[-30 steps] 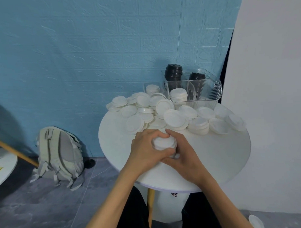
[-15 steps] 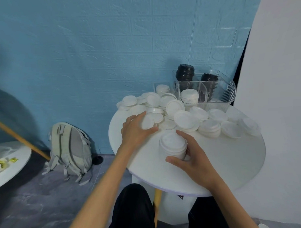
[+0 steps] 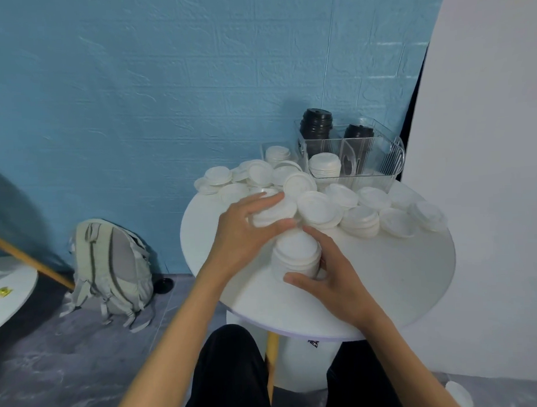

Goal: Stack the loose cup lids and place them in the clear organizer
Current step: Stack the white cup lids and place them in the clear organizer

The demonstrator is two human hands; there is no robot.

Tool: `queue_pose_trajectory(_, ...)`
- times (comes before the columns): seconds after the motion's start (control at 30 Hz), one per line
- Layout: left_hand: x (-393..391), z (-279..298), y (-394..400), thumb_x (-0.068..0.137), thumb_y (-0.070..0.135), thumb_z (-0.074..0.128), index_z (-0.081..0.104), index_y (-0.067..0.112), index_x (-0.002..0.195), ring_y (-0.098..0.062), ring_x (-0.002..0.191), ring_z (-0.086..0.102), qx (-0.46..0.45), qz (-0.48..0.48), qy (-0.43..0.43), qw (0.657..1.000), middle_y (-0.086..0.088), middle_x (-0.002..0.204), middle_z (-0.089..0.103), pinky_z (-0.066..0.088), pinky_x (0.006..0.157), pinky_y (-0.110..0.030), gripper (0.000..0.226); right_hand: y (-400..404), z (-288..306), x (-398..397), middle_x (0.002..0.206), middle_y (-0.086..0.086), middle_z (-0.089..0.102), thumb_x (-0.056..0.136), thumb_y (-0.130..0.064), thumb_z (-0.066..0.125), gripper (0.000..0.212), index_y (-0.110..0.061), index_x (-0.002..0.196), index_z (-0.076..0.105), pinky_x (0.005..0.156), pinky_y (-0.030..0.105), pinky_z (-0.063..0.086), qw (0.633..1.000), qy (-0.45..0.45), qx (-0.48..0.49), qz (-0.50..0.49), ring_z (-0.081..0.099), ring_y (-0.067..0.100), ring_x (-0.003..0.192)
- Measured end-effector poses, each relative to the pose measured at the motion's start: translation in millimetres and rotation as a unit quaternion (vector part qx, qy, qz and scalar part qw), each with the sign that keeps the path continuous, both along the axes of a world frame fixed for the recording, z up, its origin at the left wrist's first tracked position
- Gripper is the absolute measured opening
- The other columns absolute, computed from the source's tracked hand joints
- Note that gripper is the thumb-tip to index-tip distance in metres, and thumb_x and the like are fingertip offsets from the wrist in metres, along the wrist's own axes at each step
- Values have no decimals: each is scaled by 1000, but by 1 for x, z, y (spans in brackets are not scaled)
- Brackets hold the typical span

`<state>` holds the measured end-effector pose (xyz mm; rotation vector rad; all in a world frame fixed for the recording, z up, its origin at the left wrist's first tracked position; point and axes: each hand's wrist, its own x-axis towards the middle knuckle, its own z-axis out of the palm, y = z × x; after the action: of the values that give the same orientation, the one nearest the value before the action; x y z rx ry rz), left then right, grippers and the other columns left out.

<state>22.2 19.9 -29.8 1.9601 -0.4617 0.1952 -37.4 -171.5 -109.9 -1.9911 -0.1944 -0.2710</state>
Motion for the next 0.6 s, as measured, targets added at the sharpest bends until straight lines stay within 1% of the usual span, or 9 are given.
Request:
queue_pose_trajectory(0.07,-15,-4,-8,66,53,87,71,50,117,15,127,47,18,-35,7,999,20,140,58,26,108,-4,54,0,1,0,151,-18,47,75,-55,85,93,-38,152,35,118,45,38,1000,-4,5,6,43,5,142)
queue_pose_trajectory(0.1,-20,-8,-13,67,50,90,71,51,116,13,127,46,36,-41,4,998,21,139,57,24,106,-3,53,0,1,1,150,-17,49,77,-51,85,91,-37,152,35,116,46,40,1000,-5,9,7,45,6,141)
queue_pose_trajectory(0.2,-32,-26,-22,70,45,91,69,54,116,6,127,41,60,-46,7,997,25,140,53,27,105,-11,52,1,1,0,146,-15,53,76,-51,86,90,-45,150,35,112,50,44,999,5,38,19,51,10,137)
queue_pose_trajectory(0.27,-32,-33,-22,69,47,91,69,55,115,4,130,39,49,-42,18,998,26,141,52,28,107,-12,52,1,1,0,146,-17,53,69,-58,87,100,-57,149,26,113,49,45,998,23,59,17,53,11,136)
queue_pose_trajectory(0.3,-31,-36,-23,68,48,91,70,55,116,4,132,39,46,-38,23,998,27,141,51,29,110,-15,53,1,0,0,147,-16,52,67,-62,86,106,-57,151,21,113,48,45,998,28,60,11,53,10,136)
queue_pose_trajectory(0.37,-28,-38,-24,66,54,90,70,56,116,3,134,38,46,-37,29,998,27,141,51,30,117,-27,54,0,0,0,150,-11,50,69,-63,84,109,-54,154,17,114,46,44,999,25,43,9,52,11,137)
queue_pose_trajectory(0.43,-28,-39,-27,60,67,83,68,62,114,2,136,38,47,-38,27,998,27,142,52,30,120,-36,57,-1,1,-1,152,-10,48,73,-56,84,103,-53,153,20,115,47,43,999,19,26,9,49,11,139)
queue_pose_trajectory(0.5,-28,-41,-29,56,75,74,64,71,109,3,137,38,47,-34,25,998,27,144,52,29,121,-40,54,-1,0,-1,154,-15,44,75,-52,82,97,-47,154,26,115,46,43,1000,12,16,9,45,7,141)
queue_pose_trajectory(0.6,-30,-46,-29,56,75,73,60,74,110,5,137,38,37,-31,23,999,26,144,52,30,121,-41,56,-1,-1,-2,151,-20,45,74,-55,81,95,-39,153,32,112,45,46,1000,14,13,6,47,5,139)
